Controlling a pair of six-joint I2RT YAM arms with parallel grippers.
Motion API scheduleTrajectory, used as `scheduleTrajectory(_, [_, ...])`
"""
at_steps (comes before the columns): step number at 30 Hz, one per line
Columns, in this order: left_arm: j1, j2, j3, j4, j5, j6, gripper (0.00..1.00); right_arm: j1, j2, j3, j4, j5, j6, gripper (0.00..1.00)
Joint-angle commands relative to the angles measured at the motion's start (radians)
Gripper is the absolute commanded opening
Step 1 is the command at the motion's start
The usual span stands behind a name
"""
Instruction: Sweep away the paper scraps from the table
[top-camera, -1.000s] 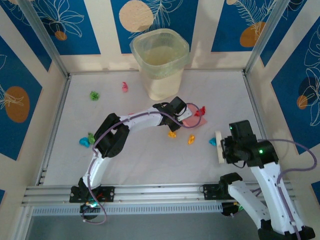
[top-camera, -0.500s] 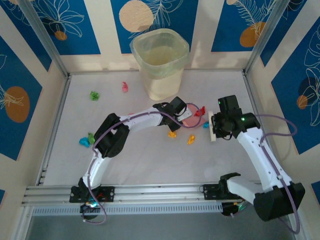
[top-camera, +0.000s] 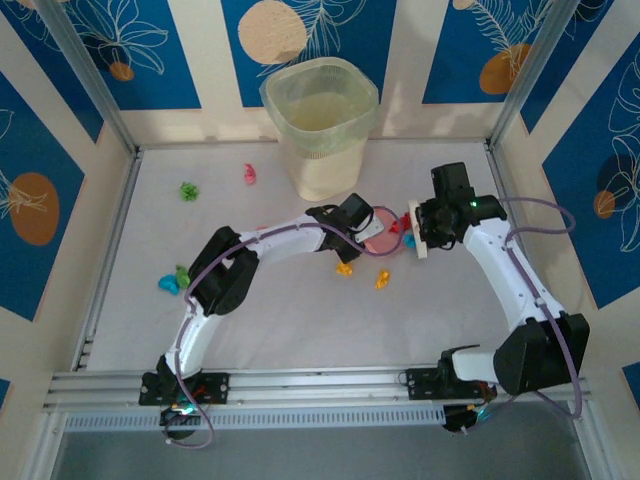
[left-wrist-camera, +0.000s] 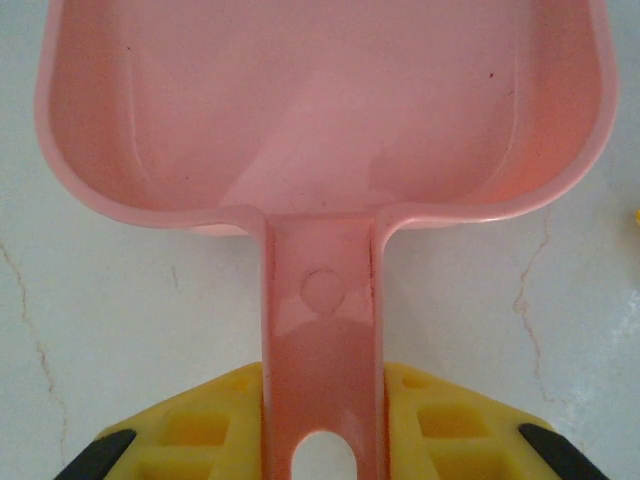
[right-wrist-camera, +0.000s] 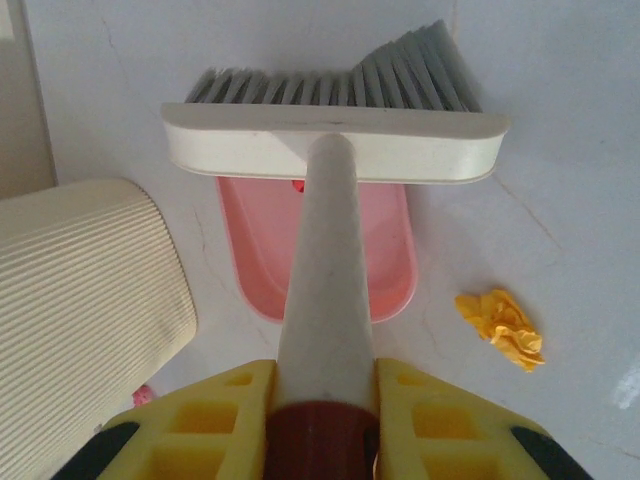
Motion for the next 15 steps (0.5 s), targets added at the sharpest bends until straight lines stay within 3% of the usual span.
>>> scheduleTrajectory(1, [0.004, 0.027, 0.02, -0.059, -0.02, 0.015, 0.0, 0.016, 0.022, 0.054, 0.02, -0.081, -0.061, 0.0])
scheduleTrajectory(15, [0.004, 0.03, 0.023, -0.064, -0.016, 0.008, 0.0, 0.035, -0.132, 0.039, -0.008, -0.001, -0.133, 0.0])
